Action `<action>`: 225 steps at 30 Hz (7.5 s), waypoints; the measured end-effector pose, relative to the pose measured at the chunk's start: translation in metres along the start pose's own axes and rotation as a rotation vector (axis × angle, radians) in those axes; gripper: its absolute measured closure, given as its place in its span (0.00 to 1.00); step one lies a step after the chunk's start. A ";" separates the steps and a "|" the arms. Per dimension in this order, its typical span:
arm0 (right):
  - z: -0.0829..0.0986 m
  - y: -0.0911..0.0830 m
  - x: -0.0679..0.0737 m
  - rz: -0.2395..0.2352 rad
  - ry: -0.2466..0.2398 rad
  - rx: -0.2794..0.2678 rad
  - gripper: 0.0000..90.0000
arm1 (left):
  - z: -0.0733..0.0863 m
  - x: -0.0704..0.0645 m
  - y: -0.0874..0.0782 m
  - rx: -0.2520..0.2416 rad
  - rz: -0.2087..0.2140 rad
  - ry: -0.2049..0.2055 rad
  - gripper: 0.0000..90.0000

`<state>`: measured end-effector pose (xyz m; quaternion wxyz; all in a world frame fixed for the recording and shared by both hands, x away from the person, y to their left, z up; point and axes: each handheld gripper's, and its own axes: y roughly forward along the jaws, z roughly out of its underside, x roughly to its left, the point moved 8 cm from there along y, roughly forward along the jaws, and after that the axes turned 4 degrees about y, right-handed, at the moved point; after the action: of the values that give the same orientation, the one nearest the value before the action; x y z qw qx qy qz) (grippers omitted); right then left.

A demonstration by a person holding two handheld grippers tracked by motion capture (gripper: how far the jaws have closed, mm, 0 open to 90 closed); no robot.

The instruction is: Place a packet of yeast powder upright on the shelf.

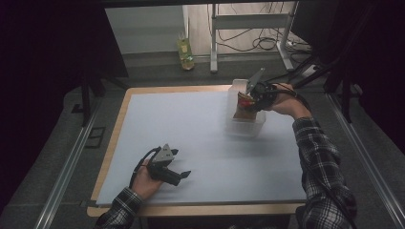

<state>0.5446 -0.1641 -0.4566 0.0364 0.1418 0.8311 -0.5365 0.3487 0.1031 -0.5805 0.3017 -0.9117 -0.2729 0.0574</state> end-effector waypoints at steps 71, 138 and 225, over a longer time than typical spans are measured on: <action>-0.050 -0.028 0.024 0.108 0.310 -0.314 0.15 | -0.001 0.002 -0.003 0.009 -0.055 0.015 0.04; -0.036 -0.057 0.096 0.090 0.343 -0.410 0.12 | -0.002 0.003 -0.004 -0.030 -0.030 -0.022 0.03; 0.078 -0.010 0.177 0.107 0.477 -0.412 0.02 | -0.003 0.003 -0.007 -0.028 -0.037 -0.021 0.04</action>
<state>0.3654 -0.2036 -0.5181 -0.1035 0.2968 0.8988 -0.3056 0.3483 0.1082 -0.5739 0.2872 -0.9099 -0.2936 0.0576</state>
